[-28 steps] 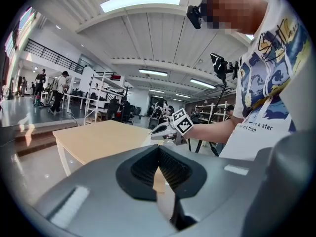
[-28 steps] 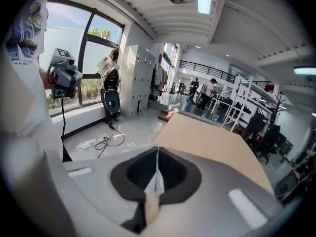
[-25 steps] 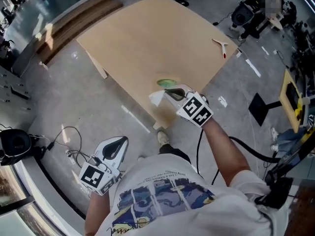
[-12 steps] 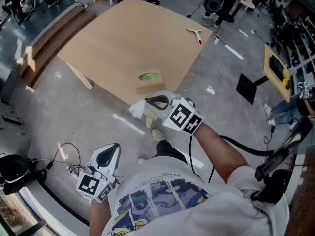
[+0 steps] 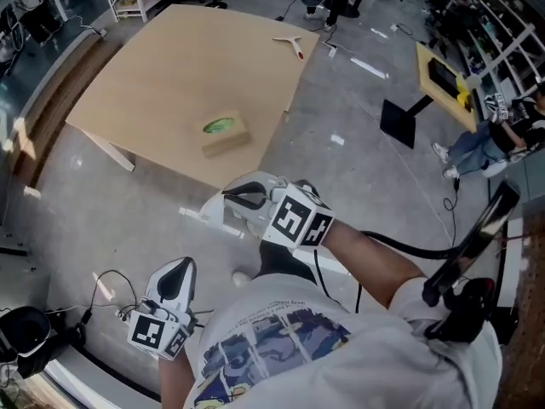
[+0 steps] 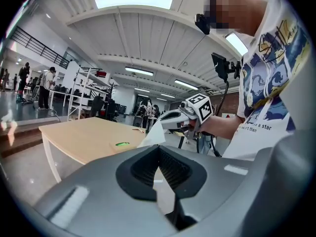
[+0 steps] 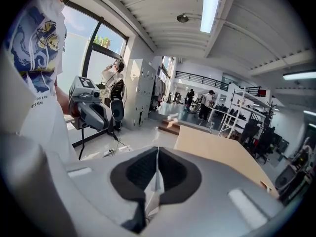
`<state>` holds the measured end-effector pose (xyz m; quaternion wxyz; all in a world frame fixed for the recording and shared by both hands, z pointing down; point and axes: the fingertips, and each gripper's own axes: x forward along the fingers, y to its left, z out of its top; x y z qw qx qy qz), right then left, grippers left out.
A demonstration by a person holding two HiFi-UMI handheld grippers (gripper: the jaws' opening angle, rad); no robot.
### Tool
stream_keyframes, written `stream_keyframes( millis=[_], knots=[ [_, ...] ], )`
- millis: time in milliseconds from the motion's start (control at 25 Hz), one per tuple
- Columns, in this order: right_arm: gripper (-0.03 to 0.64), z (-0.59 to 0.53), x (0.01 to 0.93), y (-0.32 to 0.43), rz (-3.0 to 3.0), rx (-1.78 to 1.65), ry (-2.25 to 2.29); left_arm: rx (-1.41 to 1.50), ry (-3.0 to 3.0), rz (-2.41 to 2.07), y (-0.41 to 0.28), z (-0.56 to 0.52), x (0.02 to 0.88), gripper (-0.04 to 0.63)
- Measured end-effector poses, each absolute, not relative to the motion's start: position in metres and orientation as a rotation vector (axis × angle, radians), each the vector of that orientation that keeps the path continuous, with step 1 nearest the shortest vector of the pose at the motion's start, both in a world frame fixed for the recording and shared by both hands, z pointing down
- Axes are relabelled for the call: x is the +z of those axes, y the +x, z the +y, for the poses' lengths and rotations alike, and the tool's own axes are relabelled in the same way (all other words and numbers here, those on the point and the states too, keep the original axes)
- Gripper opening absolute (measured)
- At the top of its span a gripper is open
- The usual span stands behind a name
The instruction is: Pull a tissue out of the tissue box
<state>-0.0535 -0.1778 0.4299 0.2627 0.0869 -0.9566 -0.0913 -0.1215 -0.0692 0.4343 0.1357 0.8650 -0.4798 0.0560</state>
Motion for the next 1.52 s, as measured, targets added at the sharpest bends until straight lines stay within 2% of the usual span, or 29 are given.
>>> stream_keyframes(
  millis=[840, 1520],
  knots=[
    [0.003, -0.125, 0.406, -0.052, -2.606, -0.31, 0.173, 0.149, 2.494, -1.4, -0.131, -0.052, 0.439, 0.005],
    [0.003, -0.155, 0.386, -0.048, -2.631, -0.332, 0.181, 0.162, 2.5, -1.407, -0.132, -0.09, 0.432, 0.005]
  ],
)
